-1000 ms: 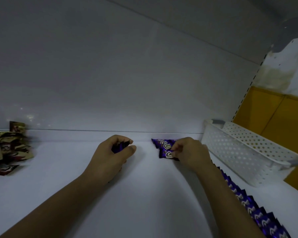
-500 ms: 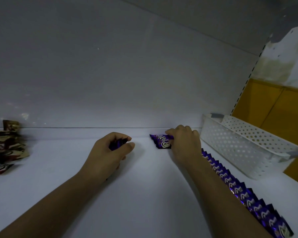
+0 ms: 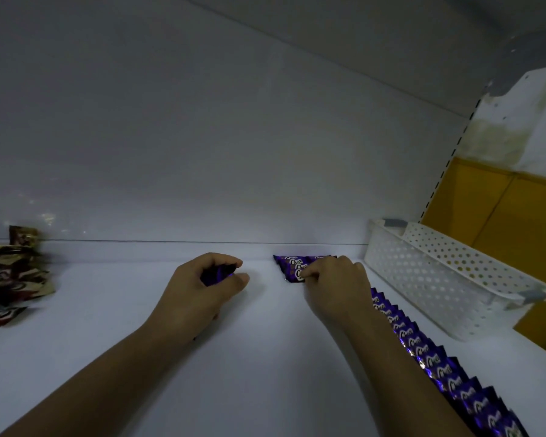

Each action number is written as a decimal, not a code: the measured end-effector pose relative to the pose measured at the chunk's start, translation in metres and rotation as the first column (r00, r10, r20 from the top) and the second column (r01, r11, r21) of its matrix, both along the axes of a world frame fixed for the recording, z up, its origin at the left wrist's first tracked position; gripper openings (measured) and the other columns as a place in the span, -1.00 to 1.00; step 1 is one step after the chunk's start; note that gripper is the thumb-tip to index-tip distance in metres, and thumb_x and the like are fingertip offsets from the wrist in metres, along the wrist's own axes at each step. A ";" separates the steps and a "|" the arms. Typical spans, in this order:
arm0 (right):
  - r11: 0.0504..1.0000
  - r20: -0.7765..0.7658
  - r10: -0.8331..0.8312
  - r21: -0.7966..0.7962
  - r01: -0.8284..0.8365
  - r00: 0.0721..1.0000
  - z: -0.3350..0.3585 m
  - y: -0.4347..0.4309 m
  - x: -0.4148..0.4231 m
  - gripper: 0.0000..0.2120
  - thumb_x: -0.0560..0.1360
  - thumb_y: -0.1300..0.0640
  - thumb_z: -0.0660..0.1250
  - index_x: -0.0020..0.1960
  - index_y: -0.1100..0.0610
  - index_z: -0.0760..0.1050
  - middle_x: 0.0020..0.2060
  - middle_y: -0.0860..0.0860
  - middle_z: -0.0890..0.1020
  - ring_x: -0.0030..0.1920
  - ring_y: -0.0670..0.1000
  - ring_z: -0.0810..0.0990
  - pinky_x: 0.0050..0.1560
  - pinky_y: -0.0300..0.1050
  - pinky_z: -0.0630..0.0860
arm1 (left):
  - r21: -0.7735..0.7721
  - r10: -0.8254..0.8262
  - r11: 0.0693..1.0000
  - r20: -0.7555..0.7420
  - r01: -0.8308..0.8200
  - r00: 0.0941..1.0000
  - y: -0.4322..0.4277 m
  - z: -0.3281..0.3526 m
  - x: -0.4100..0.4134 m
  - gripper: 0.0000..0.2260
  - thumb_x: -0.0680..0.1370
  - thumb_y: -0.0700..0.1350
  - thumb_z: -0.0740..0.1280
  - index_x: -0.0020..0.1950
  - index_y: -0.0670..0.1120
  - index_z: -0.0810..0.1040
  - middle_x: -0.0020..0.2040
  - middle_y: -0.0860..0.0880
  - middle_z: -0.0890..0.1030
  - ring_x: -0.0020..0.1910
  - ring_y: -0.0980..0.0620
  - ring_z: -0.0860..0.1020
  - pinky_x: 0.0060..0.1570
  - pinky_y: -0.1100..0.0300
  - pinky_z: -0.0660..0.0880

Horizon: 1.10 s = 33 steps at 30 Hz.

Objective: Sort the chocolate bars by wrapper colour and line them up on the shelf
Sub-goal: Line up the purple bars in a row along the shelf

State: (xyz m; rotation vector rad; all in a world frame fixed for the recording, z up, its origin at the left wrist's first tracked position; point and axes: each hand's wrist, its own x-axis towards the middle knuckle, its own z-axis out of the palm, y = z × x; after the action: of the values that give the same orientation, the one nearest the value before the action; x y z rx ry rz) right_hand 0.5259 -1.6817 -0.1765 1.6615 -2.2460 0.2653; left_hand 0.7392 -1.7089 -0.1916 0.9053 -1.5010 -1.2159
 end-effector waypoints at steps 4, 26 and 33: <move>0.978 0.378 0.169 -0.177 -0.108 0.910 0.007 0.001 0.020 -0.73 0.53 -0.09 0.27 -0.17 0.05 0.63 -0.23 -0.01 0.67 -0.14 0.00 0.59 -0.06 -0.11 0.41 | -0.085 0.005 0.996 0.110 0.004 0.994 0.004 -0.006 -0.002 -0.73 0.37 -0.18 0.54 -0.01 0.07 0.61 -0.10 0.07 0.60 -0.32 0.19 0.54 -0.45 0.33 0.43; 0.921 0.912 0.361 -0.316 -0.229 0.193 0.035 0.007 0.053 -0.89 0.49 0.19 0.38 0.00 0.17 0.59 -0.31 -0.02 0.66 -0.44 -0.14 0.55 -0.35 -0.32 0.41 | -0.200 0.017 0.980 0.123 0.008 0.992 -0.003 -0.005 -0.003 -0.87 0.46 -0.17 0.45 -0.04 0.03 0.62 -0.32 0.10 0.58 -0.39 0.24 0.46 -0.37 0.43 0.36; 0.918 0.918 0.331 -0.259 -0.300 0.219 0.035 0.008 0.052 -0.95 0.47 0.22 0.39 -0.11 0.10 0.60 -0.31 -0.03 0.65 -0.36 -0.14 0.57 -0.33 -0.35 0.41 | -0.163 0.019 0.987 0.034 -0.013 0.999 -0.004 -0.005 -0.001 -0.87 0.45 -0.21 0.46 -0.09 0.01 0.61 -0.38 0.08 0.57 -0.44 0.19 0.43 -0.40 0.34 0.37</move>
State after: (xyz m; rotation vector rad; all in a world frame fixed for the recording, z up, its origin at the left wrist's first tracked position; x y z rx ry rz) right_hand 0.5777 -1.6737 -0.1415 2.2909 -2.4462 1.8984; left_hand 0.7379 -1.7126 -0.1965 0.8317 -1.5934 -1.0541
